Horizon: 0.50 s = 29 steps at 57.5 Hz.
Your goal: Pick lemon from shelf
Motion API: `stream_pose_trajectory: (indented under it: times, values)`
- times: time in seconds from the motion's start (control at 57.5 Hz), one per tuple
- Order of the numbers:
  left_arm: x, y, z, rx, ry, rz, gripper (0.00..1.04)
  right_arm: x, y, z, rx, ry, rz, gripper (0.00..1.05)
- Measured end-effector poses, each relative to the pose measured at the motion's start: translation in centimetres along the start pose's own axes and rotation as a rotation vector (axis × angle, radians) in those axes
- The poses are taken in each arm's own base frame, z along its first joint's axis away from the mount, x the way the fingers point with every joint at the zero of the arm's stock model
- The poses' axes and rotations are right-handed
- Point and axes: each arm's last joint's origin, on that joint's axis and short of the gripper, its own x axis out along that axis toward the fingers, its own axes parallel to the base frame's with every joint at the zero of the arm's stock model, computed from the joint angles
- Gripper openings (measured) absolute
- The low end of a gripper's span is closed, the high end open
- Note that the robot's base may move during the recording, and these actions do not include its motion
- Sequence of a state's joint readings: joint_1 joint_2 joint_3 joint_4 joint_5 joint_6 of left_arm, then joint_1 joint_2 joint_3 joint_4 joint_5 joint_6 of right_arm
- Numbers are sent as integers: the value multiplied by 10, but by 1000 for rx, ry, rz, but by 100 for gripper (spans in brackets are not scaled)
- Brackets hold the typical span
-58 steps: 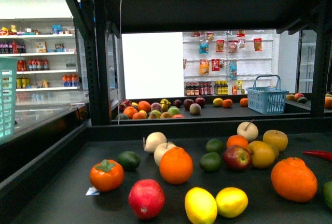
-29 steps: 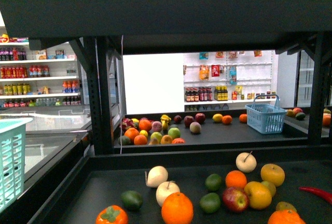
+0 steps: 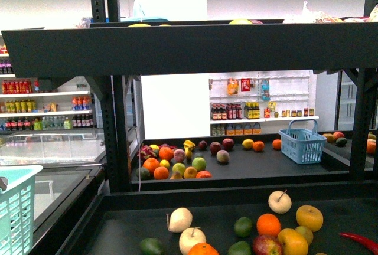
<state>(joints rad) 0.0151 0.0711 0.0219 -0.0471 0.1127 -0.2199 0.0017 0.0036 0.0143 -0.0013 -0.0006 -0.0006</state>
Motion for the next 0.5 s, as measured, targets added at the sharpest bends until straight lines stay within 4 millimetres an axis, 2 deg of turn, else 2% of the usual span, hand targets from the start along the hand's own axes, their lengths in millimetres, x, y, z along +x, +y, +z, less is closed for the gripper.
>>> stream_pose_trajectory:
  times: [0.07,0.139,0.261,0.365,0.504]
  values:
    - [5,0,1,-143,56,-15,97,0,0,0,0,0,0,97]
    - [10,1,15,-224,53,-27,97,0,0,0,0,0,0,97]
    - [26,15,55,-397,22,-20,97,0,0,0,0,0,0,97]
    - [46,42,93,-618,-1,17,97,0,0,0,0,0,0,97]
    - [72,75,124,-818,-53,57,97,0,0,0,0,0,0,97]
